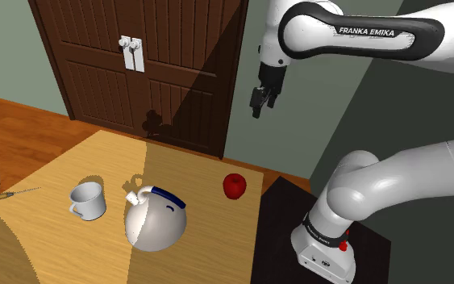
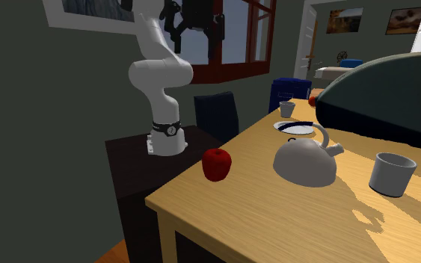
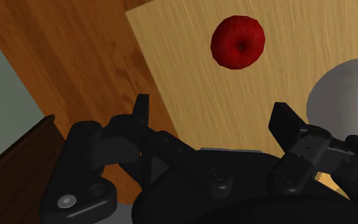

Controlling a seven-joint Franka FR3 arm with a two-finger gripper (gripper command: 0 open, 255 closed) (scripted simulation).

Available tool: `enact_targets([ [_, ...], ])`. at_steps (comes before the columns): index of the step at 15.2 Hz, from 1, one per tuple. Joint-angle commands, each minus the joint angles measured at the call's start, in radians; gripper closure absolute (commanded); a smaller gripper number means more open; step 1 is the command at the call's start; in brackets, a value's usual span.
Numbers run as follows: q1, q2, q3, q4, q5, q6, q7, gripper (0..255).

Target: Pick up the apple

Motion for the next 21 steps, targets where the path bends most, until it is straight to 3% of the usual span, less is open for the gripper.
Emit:
enact_targets([
  [1,0.000,0.000,0.000,0.000,0.000,0.000,0.000,0],
  [11,0.018,0.190,0.050,-0.167,0.064,0.214,0.113,0],
  [21,0.038,0.431,0.088,-0.246,0.116,0.431,0.190,0],
])
